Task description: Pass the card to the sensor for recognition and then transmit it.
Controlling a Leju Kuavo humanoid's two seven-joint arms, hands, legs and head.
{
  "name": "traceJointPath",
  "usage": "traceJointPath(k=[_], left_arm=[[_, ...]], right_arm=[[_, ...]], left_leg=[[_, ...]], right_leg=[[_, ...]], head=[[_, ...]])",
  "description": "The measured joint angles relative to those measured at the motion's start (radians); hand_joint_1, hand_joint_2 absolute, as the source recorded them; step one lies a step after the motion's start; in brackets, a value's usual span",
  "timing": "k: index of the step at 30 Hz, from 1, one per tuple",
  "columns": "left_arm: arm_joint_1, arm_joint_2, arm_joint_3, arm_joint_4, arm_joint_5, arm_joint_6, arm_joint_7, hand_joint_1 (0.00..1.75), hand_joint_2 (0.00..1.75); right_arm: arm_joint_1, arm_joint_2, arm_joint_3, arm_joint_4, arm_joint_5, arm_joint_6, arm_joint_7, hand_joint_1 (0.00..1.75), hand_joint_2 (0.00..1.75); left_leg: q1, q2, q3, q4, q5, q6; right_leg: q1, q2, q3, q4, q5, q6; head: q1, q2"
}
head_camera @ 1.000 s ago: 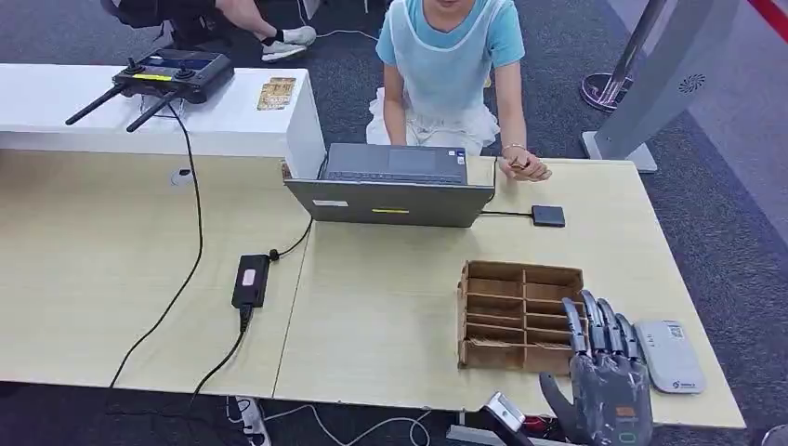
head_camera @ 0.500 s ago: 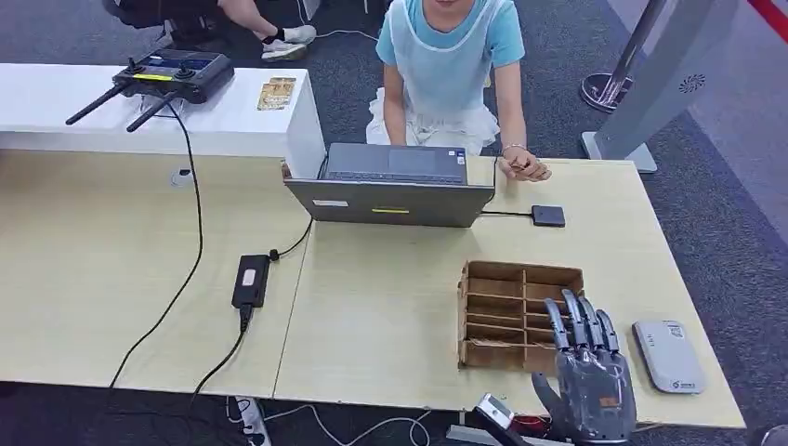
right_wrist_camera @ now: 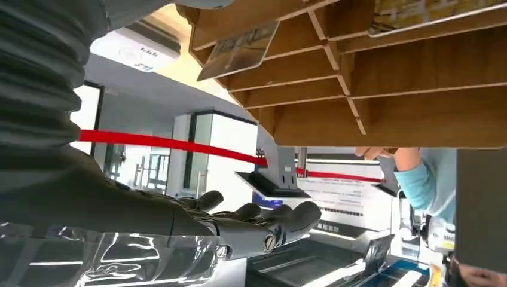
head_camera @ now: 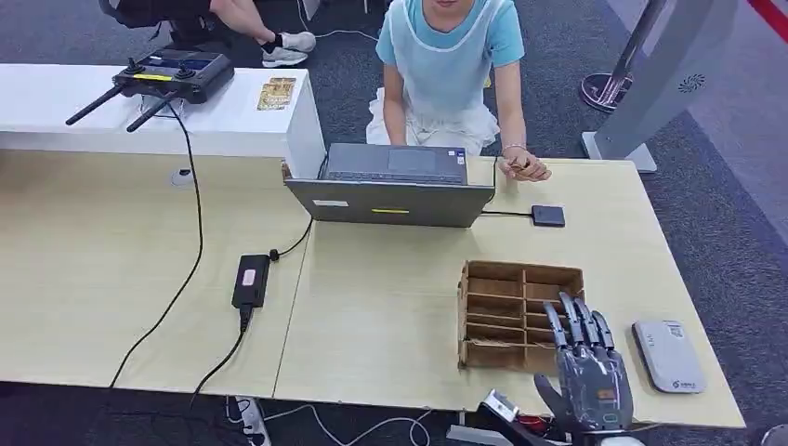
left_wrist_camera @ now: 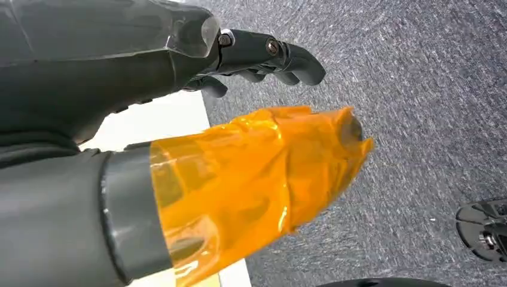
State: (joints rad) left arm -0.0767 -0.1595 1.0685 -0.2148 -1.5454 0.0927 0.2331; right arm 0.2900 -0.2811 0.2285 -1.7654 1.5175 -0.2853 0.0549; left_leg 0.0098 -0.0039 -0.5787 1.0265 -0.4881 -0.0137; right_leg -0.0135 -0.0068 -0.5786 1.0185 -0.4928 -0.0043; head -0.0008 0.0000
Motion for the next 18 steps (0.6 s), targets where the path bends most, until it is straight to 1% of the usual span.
traceJointPath(k=[6, 12, 16, 17, 18], left_arm=[[0.0, 0.0, 0.0, 0.0, -0.004, 0.0, -0.003, 0.0, 0.0], [0.0, 0.0, -0.003, 0.0, -0.007, 0.0, -0.006, 0.0, 0.0], [0.0, 0.0, -0.004, 0.0, -0.007, 0.0, -0.007, 0.0, 0.0], [0.0, 0.0, -0.004, 0.0, -0.007, 0.0, -0.007, 0.0, 0.0], [0.0, 0.0, -0.004, 0.0, -0.007, 0.0, -0.007, 0.0, 0.0]], right_arm=[[-0.014, 0.01, -0.028, 0.035, -0.018, 0.0, -0.019, 0.05, 1.75], [-0.027, 0.019, -0.052, 0.07, -0.018, 0.0, -0.032, 0.14, 1.75], [-0.03, 0.024, -0.069, 0.086, -0.021, -0.002, -0.039, 0.16, 1.75], [-0.03, 0.026, -0.072, 0.089, -0.021, -0.002, -0.041, 0.21, 1.75], [-0.031, 0.026, -0.077, 0.092, -0.024, -0.002, -0.043, 0.23, 1.75]], left_leg=[[0.0, 0.0, 0.0, 0.0, 0.0, 0.0], [0.0, 0.0, 0.0, 0.0, 0.0, 0.0], [0.0, 0.0, 0.0, 0.0, 0.0, 0.0], [0.0, 0.0, 0.0, 0.0, 0.0, 0.0], [0.0, 0.0, 0.0, 0.0, 0.0, 0.0]], right_leg=[[0.0, 0.0, 0.0, 0.0, 0.0, 0.0], [0.0, 0.0, 0.0, 0.0, 0.0, 0.0], [0.0, 0.0, 0.0, 0.0, 0.0, 0.0], [0.0, 0.0, 0.0, 0.0, 0.0, 0.0], [0.0, 0.0, 0.0, 0.0, 0.0, 0.0]], head=[[0.0, 0.0], [0.0, 0.0], [0.0, 0.0], [0.0, 0.0], [0.0, 0.0]])
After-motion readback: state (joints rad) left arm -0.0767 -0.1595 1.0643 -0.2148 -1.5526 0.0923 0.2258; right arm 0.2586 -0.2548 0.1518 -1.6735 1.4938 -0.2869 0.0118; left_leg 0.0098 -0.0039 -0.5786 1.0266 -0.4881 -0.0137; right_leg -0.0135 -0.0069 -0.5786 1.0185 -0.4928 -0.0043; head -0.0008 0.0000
